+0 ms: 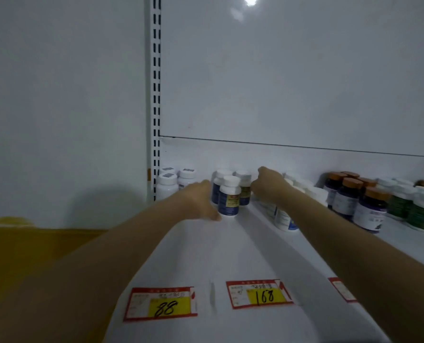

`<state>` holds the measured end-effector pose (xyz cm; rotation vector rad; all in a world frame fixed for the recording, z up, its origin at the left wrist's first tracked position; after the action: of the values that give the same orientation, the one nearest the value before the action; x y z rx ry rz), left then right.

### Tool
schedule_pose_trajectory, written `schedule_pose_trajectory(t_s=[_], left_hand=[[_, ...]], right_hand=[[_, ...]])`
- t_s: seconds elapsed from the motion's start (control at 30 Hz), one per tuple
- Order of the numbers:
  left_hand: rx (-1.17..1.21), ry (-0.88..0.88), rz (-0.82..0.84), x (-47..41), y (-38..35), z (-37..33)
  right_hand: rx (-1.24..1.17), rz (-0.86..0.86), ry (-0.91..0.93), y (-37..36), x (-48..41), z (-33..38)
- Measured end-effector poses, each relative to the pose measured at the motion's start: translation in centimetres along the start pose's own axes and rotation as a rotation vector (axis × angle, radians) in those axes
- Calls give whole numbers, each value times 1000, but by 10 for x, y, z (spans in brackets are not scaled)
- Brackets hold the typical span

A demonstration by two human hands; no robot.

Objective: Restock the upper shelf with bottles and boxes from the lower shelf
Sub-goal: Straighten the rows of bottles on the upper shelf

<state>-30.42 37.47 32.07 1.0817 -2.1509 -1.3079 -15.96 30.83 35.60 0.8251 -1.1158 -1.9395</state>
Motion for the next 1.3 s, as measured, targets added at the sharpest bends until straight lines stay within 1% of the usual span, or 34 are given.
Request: schedule_pose_trajectory(t_s=[0.1,0.17,0.23,0.33,0.4,0.5,0.73,0.9,1.0,1.03,1.13,1.2,1.3], left_hand=[[56,-3,61,-9,-22,-6],[127,-20,60,-18,-28,-12],[186,-25,-2,-39,-37,-8],[232,1,-105,-43,-35,-14],[234,30,-118,-43,-35,-17],[198,-4,-95,-44,-36,-20],[222,-75,-31,-33,-31,-24],[212,-35,4,-33,-30,-22],[153,20,39,-24,-23,-23],[123,39,34,-19,-18,-24],[42,91,12,-3,6,-35],[-64,77,-43,5,24,-50],[-132,-43,-89,15,39,-83]], right_hand=[[16,49,-26,-16,-6,-14],[5,118,-10,-24,-11,-18],[-17,170,24,-32,-19,-21],[-24,177,90,-41,-28,-24],[-32,181,127,-44,-30,-24],[-3,194,147,-41,-28,-24],[4,191,184,-40,-24,-23],[33,187,146,-42,-27,-23],[34,128,38,-25,-22,-16],[38,97,28,-15,-19,-13],[-13,-11,95,27,-5,-1],[-60,-88,106,58,6,1],[-53,-176,65,93,13,-9]])
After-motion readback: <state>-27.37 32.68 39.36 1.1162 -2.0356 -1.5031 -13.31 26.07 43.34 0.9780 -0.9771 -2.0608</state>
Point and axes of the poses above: each hand's wrist, its own x-axis away from the middle knuckle, its own y-axis out of the back of the hand, z = x × y, the point moved 3 cm from there along -x, towards the middle knuckle, and after that the axes turned 3 degrees about y, right-handed, at the moved point
